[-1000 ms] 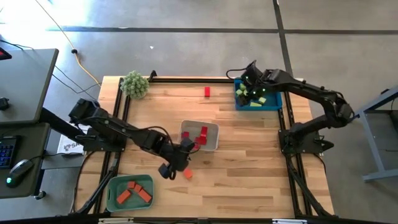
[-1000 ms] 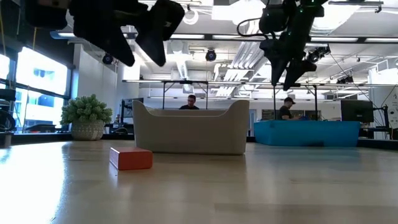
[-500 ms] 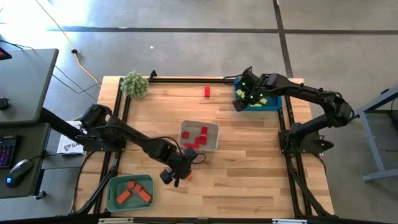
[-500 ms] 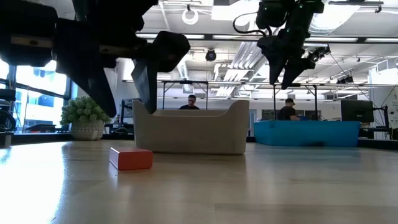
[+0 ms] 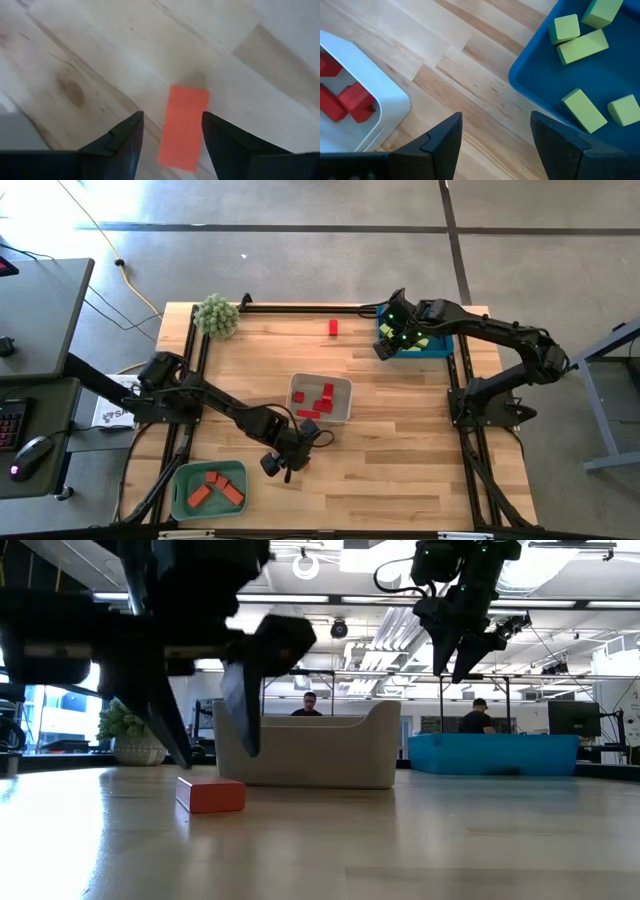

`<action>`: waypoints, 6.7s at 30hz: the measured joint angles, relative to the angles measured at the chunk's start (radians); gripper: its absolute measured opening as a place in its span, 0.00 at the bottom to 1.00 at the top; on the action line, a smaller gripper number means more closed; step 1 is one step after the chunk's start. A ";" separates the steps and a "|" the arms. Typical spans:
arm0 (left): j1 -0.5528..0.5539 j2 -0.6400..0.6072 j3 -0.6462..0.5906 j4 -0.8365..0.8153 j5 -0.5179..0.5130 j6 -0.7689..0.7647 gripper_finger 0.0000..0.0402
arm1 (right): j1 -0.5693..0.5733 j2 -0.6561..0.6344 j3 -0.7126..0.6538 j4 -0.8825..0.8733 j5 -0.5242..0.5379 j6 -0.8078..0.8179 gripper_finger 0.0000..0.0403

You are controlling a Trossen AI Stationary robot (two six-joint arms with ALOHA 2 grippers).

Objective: Sort & place blocks by color
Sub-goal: Put the orange wooden block into the green bin, then put the red wooden block into the white bin

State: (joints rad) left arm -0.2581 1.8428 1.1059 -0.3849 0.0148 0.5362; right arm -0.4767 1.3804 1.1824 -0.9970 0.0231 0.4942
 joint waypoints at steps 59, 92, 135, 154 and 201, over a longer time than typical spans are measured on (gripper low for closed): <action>-0.637 -0.433 -0.017 -0.627 -0.234 -1.465 0.24 | 0.154 0.001 0.000 0.061 0.049 0.056 0.55; -0.728 -0.433 -0.047 -0.586 -0.146 -1.725 0.36 | 0.157 0.001 0.000 0.069 0.050 0.064 0.55; -0.064 -0.738 -0.046 -0.539 -0.647 -1.267 0.40 | 0.025 0.001 0.000 0.879 0.037 -0.419 0.55; 0.526 -0.746 -0.045 -0.530 -0.646 -1.022 0.39 | -0.155 0.133 0.301 0.866 -0.018 -0.633 0.55; 1.015 -0.728 -0.045 -0.263 -0.493 -0.388 0.40 | -0.115 0.921 0.847 0.144 -0.019 0.293 0.55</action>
State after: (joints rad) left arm 0.7568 1.1149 1.0607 -0.6481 -0.4781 0.1480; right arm -0.5919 2.3013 2.0296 -0.8533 0.0044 0.7874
